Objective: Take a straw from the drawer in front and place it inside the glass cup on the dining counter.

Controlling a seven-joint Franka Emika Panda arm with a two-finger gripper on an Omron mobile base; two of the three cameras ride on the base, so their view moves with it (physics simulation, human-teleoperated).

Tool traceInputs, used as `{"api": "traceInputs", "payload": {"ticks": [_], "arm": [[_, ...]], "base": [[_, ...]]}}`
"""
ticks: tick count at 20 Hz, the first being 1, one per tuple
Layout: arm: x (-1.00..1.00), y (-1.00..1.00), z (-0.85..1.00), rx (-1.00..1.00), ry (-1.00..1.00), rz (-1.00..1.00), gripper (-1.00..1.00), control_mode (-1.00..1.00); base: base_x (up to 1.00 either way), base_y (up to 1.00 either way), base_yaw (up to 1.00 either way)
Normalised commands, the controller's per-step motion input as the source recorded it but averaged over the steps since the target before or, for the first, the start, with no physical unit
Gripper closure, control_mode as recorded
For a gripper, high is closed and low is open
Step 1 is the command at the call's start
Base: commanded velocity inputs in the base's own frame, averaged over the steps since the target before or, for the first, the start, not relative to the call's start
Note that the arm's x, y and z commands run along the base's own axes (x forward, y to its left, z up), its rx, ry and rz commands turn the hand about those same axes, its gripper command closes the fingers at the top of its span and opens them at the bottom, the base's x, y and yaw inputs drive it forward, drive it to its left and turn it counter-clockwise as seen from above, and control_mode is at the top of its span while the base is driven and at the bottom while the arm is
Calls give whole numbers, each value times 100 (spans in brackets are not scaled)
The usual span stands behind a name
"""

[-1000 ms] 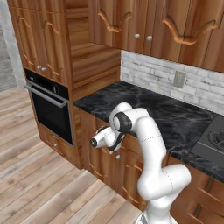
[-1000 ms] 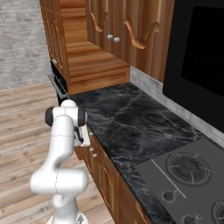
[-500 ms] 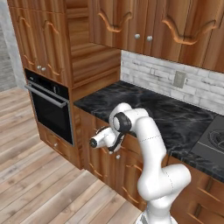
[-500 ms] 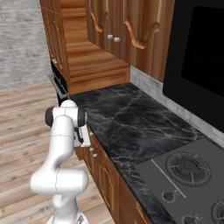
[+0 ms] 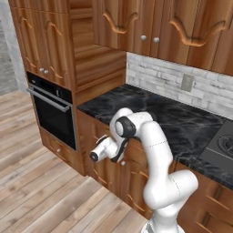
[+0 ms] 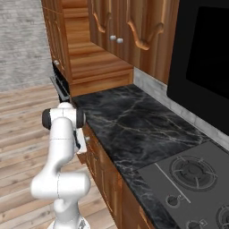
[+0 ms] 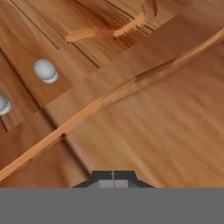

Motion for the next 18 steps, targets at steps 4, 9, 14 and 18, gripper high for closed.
{"api": "traceInputs", "payload": {"ticks": [4,9,14,18], "arm": [[-79,20,9,0,-19,0,100,-100],[-93,53,16,0,-18,0,100,-100],[-98,75,20,0,-11,0,100,-100],[-100,80,25,2,-4,0,100,-100]], "base": [[0,0,0],[0,0,0],[0,0,0],[0,0,0]]}}
